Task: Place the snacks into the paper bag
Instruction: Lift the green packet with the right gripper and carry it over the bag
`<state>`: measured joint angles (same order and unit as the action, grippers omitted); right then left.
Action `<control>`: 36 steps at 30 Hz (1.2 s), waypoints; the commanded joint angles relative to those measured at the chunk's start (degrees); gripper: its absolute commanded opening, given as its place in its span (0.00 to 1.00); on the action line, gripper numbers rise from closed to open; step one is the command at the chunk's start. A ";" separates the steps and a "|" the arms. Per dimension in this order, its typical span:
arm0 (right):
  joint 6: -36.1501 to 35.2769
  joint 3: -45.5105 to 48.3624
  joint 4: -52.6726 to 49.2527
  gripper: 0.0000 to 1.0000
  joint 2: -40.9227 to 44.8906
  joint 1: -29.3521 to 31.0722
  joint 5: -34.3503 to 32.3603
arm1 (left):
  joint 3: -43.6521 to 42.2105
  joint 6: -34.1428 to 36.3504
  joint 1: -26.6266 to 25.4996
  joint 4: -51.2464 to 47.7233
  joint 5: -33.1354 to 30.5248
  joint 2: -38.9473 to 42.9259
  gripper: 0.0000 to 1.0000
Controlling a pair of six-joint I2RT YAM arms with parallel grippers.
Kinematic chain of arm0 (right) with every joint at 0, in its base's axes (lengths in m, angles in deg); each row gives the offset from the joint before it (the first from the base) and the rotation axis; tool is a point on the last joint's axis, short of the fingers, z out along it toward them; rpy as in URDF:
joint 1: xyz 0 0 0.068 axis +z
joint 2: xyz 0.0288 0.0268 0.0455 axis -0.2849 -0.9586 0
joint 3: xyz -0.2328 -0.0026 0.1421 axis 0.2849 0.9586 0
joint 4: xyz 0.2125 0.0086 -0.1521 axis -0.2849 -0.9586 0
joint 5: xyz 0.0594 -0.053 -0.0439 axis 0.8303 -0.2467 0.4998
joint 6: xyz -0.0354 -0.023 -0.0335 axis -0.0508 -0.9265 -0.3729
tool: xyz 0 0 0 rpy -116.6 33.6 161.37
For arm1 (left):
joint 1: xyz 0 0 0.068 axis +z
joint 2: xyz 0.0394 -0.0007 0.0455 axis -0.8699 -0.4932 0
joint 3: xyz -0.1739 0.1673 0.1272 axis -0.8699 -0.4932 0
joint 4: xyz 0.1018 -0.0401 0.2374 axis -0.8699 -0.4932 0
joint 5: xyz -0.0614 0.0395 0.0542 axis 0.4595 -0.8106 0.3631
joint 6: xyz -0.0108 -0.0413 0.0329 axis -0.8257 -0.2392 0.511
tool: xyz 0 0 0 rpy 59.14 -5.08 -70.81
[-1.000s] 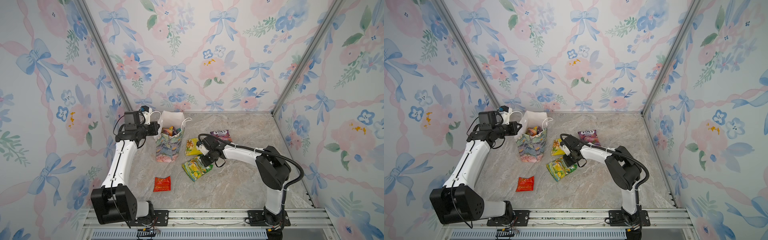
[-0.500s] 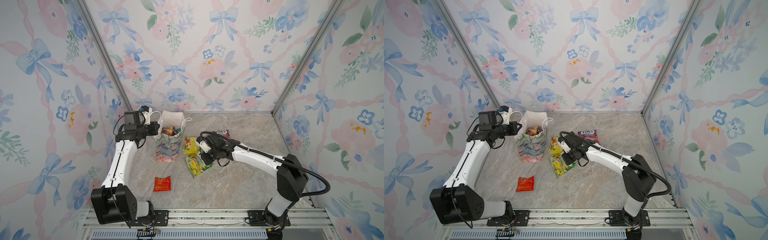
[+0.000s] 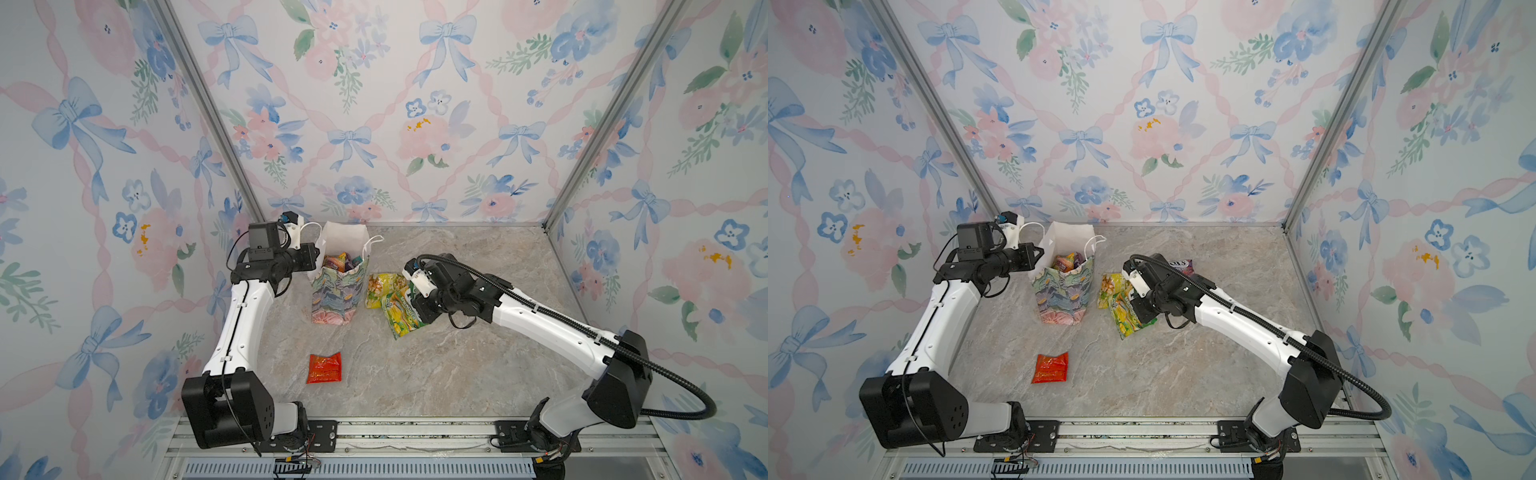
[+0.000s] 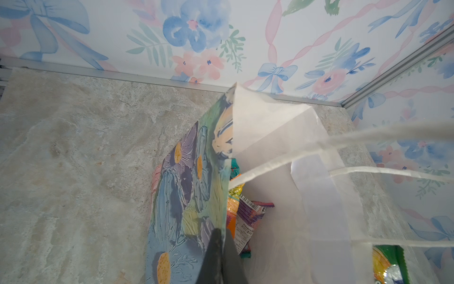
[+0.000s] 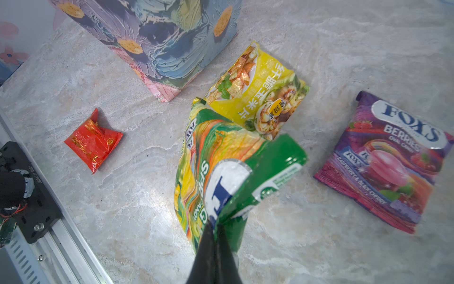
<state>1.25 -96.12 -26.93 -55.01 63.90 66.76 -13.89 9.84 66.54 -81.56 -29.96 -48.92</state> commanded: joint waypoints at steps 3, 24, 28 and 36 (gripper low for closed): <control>-2.79 -6.45 -0.80 0.00 3.82 -0.48 -5.01 | -0.65 -0.62 0.42 -0.60 0.11 1.18 0.00; -7.52 -32.73 1.88 0.00 -3.35 -6.25 -11.34 | -0.60 -0.61 0.59 -0.63 0.26 0.90 0.00; -8.75 -37.60 3.68 0.00 -6.31 -7.06 -10.95 | -0.59 -0.61 0.75 -0.55 0.27 0.78 0.00; -10.59 -52.32 1.39 0.00 -16.01 -6.79 -7.53 | -0.60 -0.67 0.77 -0.56 0.28 0.58 0.00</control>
<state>-7.95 -143.11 -26.87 -69.09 57.15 57.45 -13.89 9.82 66.87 -81.61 -29.93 -48.90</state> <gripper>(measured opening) 0.046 0.048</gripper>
